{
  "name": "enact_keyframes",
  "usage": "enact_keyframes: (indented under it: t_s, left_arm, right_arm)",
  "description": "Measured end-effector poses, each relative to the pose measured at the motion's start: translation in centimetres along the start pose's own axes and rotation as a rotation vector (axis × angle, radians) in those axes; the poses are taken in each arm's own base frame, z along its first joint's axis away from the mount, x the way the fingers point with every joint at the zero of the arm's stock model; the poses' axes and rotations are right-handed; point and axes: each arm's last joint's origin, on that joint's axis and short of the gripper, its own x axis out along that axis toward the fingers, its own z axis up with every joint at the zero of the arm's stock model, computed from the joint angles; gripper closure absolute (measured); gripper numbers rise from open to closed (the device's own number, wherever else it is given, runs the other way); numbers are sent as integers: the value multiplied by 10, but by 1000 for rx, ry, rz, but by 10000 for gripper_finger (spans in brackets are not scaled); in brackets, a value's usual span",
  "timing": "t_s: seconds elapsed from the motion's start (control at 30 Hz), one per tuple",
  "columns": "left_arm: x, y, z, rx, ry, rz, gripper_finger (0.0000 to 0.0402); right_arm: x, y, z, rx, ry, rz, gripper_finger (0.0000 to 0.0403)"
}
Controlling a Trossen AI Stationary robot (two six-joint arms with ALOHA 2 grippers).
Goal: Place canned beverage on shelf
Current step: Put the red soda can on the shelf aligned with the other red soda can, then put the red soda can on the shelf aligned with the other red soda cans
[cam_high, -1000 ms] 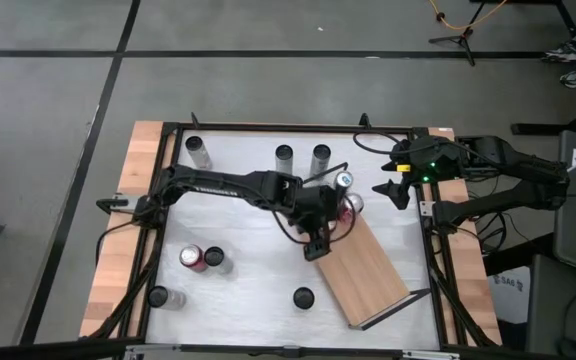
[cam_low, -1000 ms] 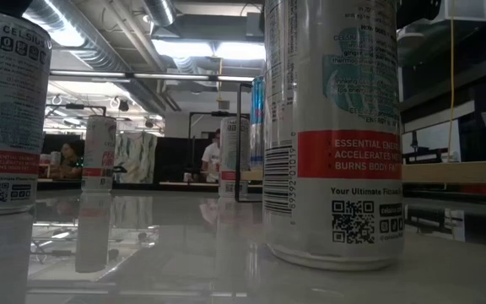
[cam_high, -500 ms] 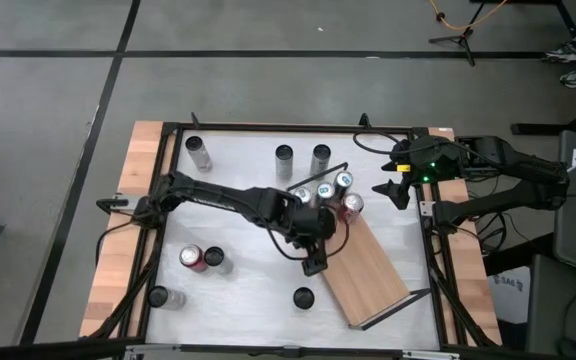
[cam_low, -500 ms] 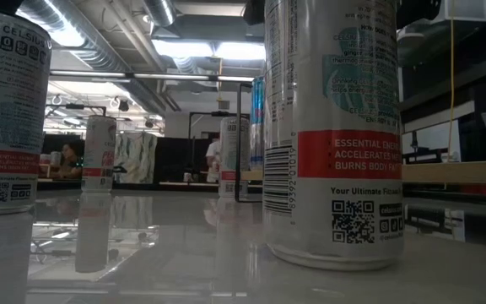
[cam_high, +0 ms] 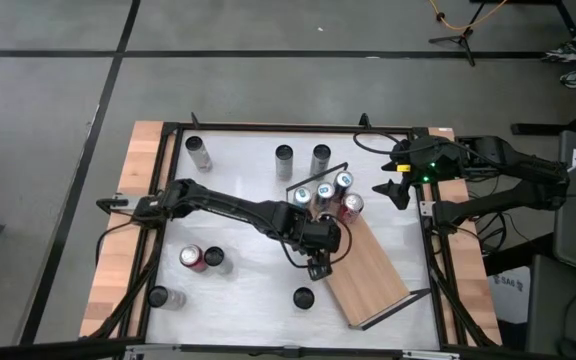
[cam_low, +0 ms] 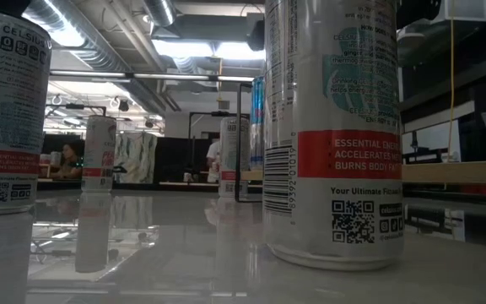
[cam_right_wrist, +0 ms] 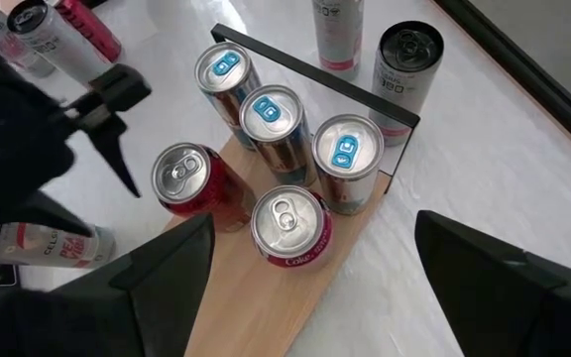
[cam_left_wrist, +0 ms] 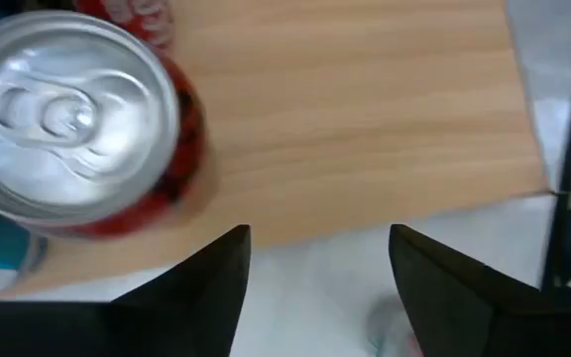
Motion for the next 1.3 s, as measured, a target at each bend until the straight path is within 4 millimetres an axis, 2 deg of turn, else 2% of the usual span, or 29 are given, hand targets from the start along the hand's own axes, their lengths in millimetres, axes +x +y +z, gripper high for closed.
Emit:
enact_keyframes:
  t_s: [0.2,0.57,0.77,1.0,1.1,1.3]
  left_arm:
    - [9,13,7,-26,-7,40,181]
    - [15,34,22,-62,-46,66,181]
    - [15,37,30,-38,-96,44,182]
    - [15,38,30,-38,-92,39,182]
    - [13,36,29,-37,-76,5,182]
    - [-9,33,29,-33,-28,-124,182]
  right_arm:
    - [0,0,0,0,-1,0,66]
    - [0,0,0,0,-1,0,66]
    - [0,0,0,0,-1,0,66]
    - [0,0,0,0,-1,0,66]
    - [0,0,0,0,-1,0,66]
    - [0,0,0,0,-1,0,66]
